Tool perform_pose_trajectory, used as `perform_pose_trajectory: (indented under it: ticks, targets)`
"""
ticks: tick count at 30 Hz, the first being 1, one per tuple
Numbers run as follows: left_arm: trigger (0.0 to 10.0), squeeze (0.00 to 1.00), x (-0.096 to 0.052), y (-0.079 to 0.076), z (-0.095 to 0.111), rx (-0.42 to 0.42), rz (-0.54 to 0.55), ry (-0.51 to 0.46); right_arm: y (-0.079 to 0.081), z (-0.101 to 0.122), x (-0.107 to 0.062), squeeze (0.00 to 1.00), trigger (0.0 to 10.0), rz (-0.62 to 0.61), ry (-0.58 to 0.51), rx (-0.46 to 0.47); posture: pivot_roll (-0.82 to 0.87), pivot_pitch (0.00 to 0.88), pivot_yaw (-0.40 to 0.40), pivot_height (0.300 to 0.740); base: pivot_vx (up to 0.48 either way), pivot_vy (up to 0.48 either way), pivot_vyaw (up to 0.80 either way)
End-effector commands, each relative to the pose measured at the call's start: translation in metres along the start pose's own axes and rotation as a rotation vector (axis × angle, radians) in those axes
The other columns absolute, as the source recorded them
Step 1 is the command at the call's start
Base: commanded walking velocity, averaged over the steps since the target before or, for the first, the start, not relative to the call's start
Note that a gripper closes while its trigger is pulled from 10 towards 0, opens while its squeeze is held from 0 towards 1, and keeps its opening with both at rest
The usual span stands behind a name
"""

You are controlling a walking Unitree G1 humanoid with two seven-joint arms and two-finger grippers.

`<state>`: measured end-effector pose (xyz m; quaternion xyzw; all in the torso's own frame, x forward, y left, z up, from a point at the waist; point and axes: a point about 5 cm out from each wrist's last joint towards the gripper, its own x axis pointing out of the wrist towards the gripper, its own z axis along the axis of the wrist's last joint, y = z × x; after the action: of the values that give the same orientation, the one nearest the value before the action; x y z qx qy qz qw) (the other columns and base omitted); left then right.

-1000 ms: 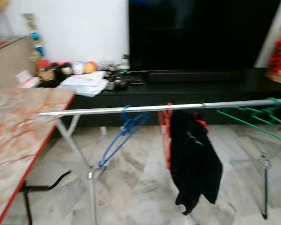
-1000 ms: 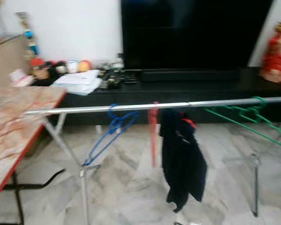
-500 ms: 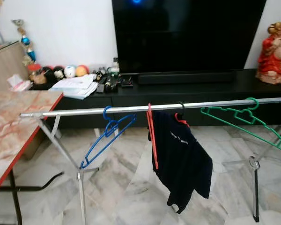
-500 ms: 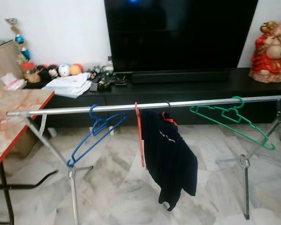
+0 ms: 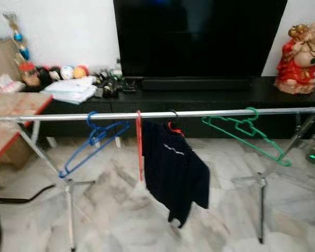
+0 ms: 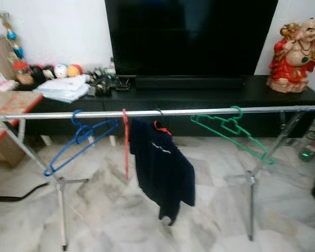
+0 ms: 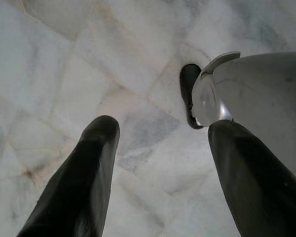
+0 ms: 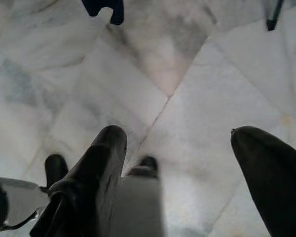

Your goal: Hang hanger

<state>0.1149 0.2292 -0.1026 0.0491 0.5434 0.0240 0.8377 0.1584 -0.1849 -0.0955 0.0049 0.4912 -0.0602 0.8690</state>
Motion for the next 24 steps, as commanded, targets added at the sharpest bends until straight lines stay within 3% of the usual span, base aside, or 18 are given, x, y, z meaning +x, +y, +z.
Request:
perform_pose_trajectory:
  ticks: [1, 9, 13, 24]
  targets:
    - [10.0, 0.00, 0.000, 0.000, 0.002, 0.006, 0.005, -0.001, -0.008, 0.002, 0.000, 0.00, 10.0, -0.023, -0.008, 0.005, 0.04, 0.000, 0.059, 0.740, 0.000, -0.337, 0.00]
    - [10.0, 0.00, 0.000, 0.000, -0.001, 0.003, 0.008, 0.004, -0.008, -0.001, 0.000, 0.00, 10.0, -0.024, 0.000, 0.007, 0.04, 0.000, 0.056, 0.740, 0.000, -0.321, 0.00]
    - [10.0, 0.00, -0.001, 0.003, -0.004, -0.002, 0.014, 0.013, -0.006, -0.007, -0.001, 0.00, 10.0, -0.009, 0.012, -0.001, 0.02, 0.000, 0.060, 0.740, 0.000, 0.000, 0.00]
    - [10.0, 0.00, -0.001, -0.001, -0.006, -0.043, 0.015, 0.002, -0.013, -0.016, -0.003, 0.00, 10.0, -0.017, 0.044, 0.019, 0.04, 0.000, 0.040, 0.740, 0.000, 0.000, -0.74]
